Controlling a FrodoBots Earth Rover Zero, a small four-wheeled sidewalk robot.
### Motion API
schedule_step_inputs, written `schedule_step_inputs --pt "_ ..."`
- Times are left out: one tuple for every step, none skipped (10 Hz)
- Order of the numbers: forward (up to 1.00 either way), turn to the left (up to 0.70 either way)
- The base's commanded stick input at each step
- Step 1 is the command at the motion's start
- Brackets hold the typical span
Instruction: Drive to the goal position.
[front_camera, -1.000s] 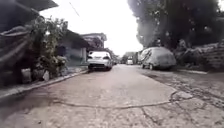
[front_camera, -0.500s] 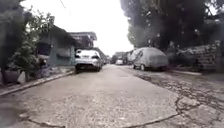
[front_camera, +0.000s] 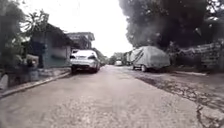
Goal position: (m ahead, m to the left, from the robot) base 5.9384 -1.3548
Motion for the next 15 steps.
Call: schedule_step_inputs --pt "1.0 0.0" --pt "1.0 0.0" --pt "1.0 0.0" --pt "1.0 0.0" --pt "1.0 0.0" --pt "1.0 0.0" --pt "1.0 0.0" --pt "1.0 0.0" --pt "1.0 0.0" --pt "1.0 0.0" --pt "1.0 0.02" --pt "1.0 0.18" --pt "1.0 0.0" --pt "1.0 0.0" --pt "1.0 0.0"
